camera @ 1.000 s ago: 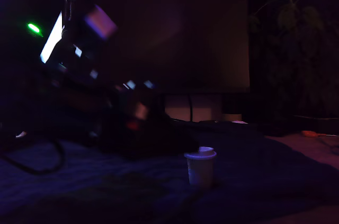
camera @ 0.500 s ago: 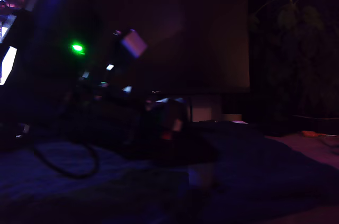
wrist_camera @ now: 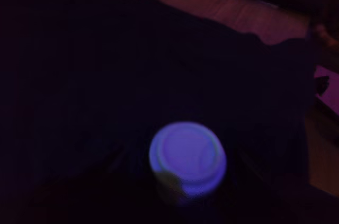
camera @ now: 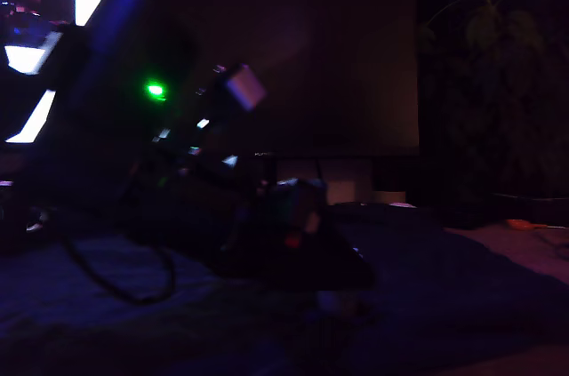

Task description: Pick up the coffee capsules on the table and drop them inside the coffee cup

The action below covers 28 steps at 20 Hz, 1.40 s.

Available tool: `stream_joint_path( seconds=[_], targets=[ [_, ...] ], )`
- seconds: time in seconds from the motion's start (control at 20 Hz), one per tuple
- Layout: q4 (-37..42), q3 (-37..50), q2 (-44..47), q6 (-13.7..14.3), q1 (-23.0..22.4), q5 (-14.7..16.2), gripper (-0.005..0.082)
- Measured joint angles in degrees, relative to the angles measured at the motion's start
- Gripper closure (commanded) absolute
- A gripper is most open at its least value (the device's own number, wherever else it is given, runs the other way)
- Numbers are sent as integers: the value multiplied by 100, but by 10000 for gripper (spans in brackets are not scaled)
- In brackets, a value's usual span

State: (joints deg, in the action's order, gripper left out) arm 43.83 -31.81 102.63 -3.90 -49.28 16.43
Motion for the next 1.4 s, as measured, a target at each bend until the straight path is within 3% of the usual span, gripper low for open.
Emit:
stream_joint_path(
  seconds=[0.4, 0.6, 0.85, 1.4],
  targets=[
    [-472, -136, 85, 111, 0, -42, 223],
    [-573, -214, 85, 116, 0, -116, 328],
    [-616, -214, 85, 114, 0, -184, 550],
    [-273, -216, 74, 109, 0, -190, 557]
  ],
)
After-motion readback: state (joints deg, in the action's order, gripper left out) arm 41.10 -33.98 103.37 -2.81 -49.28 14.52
